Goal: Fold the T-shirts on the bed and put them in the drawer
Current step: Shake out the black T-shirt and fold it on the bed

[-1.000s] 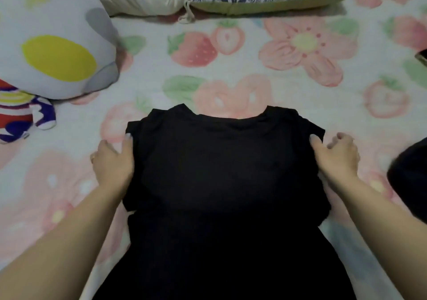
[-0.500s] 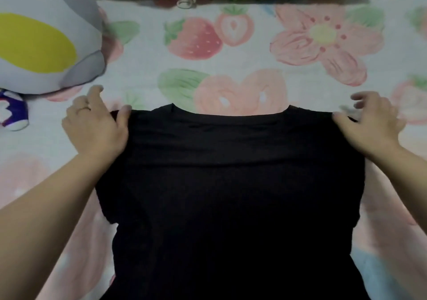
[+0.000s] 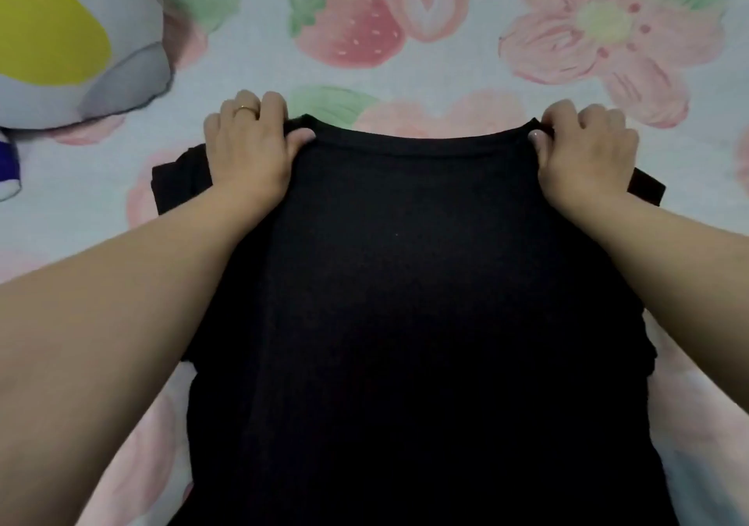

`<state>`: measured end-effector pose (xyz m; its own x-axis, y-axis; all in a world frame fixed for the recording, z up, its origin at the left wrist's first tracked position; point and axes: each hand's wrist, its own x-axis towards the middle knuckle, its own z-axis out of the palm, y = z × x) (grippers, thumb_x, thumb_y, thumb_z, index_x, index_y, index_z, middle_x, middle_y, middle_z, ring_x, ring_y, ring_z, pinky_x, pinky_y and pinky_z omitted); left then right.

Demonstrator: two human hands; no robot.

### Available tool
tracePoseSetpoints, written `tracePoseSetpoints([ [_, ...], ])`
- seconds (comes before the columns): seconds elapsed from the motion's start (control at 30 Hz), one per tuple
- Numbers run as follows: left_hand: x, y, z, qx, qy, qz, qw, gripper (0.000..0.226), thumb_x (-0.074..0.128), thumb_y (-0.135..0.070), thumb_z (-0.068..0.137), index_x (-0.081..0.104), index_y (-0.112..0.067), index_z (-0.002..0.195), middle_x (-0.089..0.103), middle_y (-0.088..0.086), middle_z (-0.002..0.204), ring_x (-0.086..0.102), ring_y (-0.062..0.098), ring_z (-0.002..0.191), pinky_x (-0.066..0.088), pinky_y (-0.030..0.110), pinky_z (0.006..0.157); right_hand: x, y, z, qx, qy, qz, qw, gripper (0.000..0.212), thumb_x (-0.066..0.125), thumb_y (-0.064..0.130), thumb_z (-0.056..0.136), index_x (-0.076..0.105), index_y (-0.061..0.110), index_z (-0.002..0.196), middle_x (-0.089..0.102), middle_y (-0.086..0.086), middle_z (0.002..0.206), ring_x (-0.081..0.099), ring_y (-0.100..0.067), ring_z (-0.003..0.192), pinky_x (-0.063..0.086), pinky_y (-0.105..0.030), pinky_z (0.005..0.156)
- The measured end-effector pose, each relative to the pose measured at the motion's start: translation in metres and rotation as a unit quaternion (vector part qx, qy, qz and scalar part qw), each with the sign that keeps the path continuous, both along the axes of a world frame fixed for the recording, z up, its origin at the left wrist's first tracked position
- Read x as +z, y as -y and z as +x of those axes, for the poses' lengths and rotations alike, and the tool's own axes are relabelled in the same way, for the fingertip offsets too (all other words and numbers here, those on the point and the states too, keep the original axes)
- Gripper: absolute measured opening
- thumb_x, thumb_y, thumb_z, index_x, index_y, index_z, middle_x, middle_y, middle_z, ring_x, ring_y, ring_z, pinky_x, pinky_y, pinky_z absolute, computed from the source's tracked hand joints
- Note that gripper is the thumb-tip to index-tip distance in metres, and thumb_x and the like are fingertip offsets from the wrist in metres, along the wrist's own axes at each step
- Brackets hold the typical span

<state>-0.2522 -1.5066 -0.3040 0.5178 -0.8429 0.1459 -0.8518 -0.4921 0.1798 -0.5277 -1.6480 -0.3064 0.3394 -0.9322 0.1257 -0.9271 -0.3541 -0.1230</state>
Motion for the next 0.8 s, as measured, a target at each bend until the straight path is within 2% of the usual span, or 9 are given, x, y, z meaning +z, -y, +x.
tracePoseSetpoints([
  [0.1,0.004,-0.045,-0.036,0.006,-0.030,-0.091,0.995,0.054,0.041,-0.041,0.091,0.035,-0.017,0.139,0.030,0.016,0.147,0.021,0.037,0.138,0.007,0.048,0.110,0.007,-0.065,0.007,0.000,0.103,-0.073,0.992,0.051,0.040,0.034,0.093,0.040,0.005,0.135,0.039,-0.022,0.139,0.030,-0.041,0.132,0.025,-0.047,0.107],
  [0.17,0.000,-0.087,-0.090,-0.076,-0.043,-0.102,0.991,0.060,0.036,-0.043,0.090,0.027,-0.018,0.144,0.027,0.012,0.152,0.019,0.035,0.140,0.009,0.052,0.111,0.002,-0.147,0.011,0.123,0.161,-0.046,0.978,0.056,0.037,0.035,0.095,0.034,0.003,0.140,0.031,-0.019,0.148,0.022,-0.037,0.139,0.019,-0.046,0.114],
  [0.23,-0.011,-0.129,-0.133,-0.177,-0.031,-0.010,0.984,0.061,0.031,-0.046,0.090,0.024,-0.017,0.144,0.029,0.008,0.150,0.027,0.031,0.138,0.021,0.053,0.110,-0.007,-0.214,0.002,0.235,0.085,0.048,0.967,0.057,0.031,0.039,0.095,0.029,0.007,0.143,0.025,-0.010,0.151,0.022,-0.029,0.141,0.016,-0.043,0.115],
  [0.27,-0.017,-0.145,-0.134,-0.182,-0.018,0.038,0.982,0.063,0.029,-0.049,0.089,0.023,-0.017,0.143,0.026,0.006,0.150,0.027,0.029,0.138,0.023,0.051,0.111,-0.013,-0.223,-0.012,0.247,0.042,0.072,0.965,0.059,0.030,0.042,0.093,0.029,0.009,0.142,0.024,-0.006,0.150,0.024,-0.026,0.140,0.017,-0.042,0.115],
  [0.4,-0.021,-0.184,-0.057,0.041,-0.029,0.090,0.995,0.073,0.018,-0.056,0.085,0.018,-0.017,0.147,0.014,0.009,0.156,0.013,0.031,0.143,0.011,0.046,0.112,-0.021,-0.181,-0.099,0.045,-0.035,0.100,0.993,0.068,0.019,0.045,0.090,0.025,0.006,0.145,0.020,-0.009,0.153,0.020,-0.028,0.141,0.022,-0.051,0.113],
  [0.5,-0.008,-0.192,-0.034,0.154,-0.117,0.045,0.980,0.070,0.031,-0.051,0.087,0.025,-0.012,0.145,0.027,0.022,0.147,0.023,0.038,0.136,0.020,0.049,0.109,-0.010,-0.175,-0.118,-0.047,-0.034,0.095,0.994,0.069,0.019,0.044,0.090,0.027,0.004,0.144,0.023,-0.015,0.153,0.019,-0.035,0.141,0.019,-0.056,0.110],
  [0.6,-0.001,-0.178,-0.065,0.277,-0.158,0.006,0.948,0.060,0.051,-0.041,0.090,0.038,0.001,0.130,0.042,0.030,0.127,0.038,0.045,0.117,0.033,0.050,0.092,-0.004,-0.200,-0.084,0.002,0.015,0.054,0.998,0.061,0.028,0.039,0.092,0.035,0.005,0.141,0.031,-0.020,0.149,0.025,-0.041,0.138,0.023,-0.055,0.108],
  [0.7,-0.003,-0.183,-0.071,0.255,-0.144,0.024,0.956,0.042,0.049,-0.031,0.093,0.042,0.005,0.115,0.053,0.035,0.108,0.050,0.050,0.099,0.034,0.045,0.071,-0.010,-0.217,-0.082,0.098,-0.024,0.094,0.990,0.063,0.022,0.044,0.090,0.032,0.013,0.144,0.029,-0.010,0.152,0.026,-0.032,0.140,0.022,-0.051,0.111],
  [0.8,0.003,-0.207,-0.032,0.261,-0.143,-0.011,0.955,0.043,0.051,-0.030,0.093,0.039,0.006,0.112,0.054,0.037,0.104,0.053,0.051,0.095,0.035,0.046,0.070,-0.011,-0.205,-0.122,0.018,-0.054,0.126,0.990,0.071,0.013,0.048,0.087,0.023,0.010,0.146,0.021,-0.009,0.155,0.018,-0.030,0.143,0.017,-0.048,0.113],
])
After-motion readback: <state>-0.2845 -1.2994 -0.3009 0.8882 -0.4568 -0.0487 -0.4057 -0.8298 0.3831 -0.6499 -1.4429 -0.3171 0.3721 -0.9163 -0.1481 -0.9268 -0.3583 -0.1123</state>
